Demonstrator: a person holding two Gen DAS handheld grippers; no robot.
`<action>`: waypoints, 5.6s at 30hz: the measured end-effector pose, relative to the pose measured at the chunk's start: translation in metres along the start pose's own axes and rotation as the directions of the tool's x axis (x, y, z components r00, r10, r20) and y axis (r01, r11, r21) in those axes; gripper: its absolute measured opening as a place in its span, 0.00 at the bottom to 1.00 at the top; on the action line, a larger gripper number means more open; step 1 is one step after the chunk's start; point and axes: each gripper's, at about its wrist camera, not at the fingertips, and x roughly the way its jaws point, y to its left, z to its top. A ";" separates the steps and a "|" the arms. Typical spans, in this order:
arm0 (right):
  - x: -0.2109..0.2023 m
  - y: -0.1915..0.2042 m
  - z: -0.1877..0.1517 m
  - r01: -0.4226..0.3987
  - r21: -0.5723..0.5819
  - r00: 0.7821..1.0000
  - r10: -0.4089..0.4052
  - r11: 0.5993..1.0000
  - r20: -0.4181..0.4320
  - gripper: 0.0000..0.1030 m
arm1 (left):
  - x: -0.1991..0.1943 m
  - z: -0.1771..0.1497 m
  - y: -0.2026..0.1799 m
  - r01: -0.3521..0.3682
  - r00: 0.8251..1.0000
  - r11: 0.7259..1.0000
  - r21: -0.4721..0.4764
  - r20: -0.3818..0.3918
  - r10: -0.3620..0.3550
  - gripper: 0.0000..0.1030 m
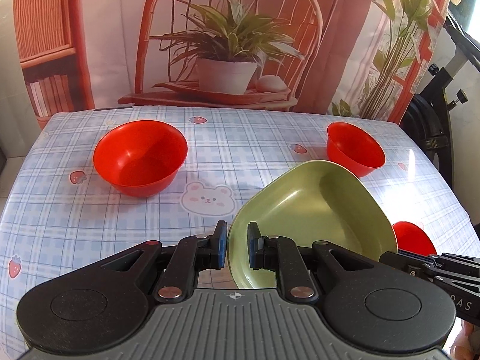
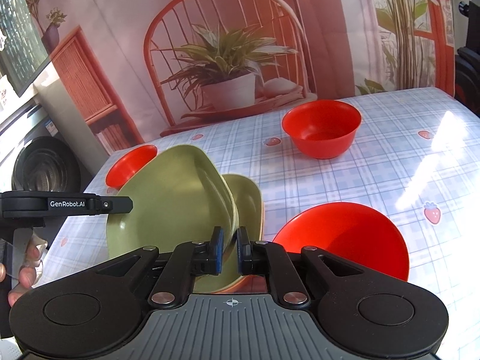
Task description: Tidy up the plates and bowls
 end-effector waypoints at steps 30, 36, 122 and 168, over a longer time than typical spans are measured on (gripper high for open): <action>0.006 0.001 -0.010 0.037 0.008 0.998 -0.037 0.999 -0.046 0.15 | 0.049 0.014 -0.011 0.007 1.000 0.998 0.056 -0.026 -0.006 0.16; 0.001 -0.001 -0.002 0.054 -0.016 0.999 -0.054 0.998 -0.007 0.16 | 0.038 0.008 -0.008 0.013 1.000 0.999 0.049 -0.017 -0.012 0.16; 0.134 0.130 0.057 -0.051 0.158 0.992 0.069 0.986 -0.108 0.07 | -0.008 0.002 0.139 -0.022 0.993 0.992 -0.127 0.109 0.036 0.11; -0.068 -0.115 -0.013 0.041 0.309 0.981 -0.096 0.950 0.166 0.07 | 0.006 -0.042 -0.142 0.160 0.986 0.983 0.092 -0.055 -0.155 0.13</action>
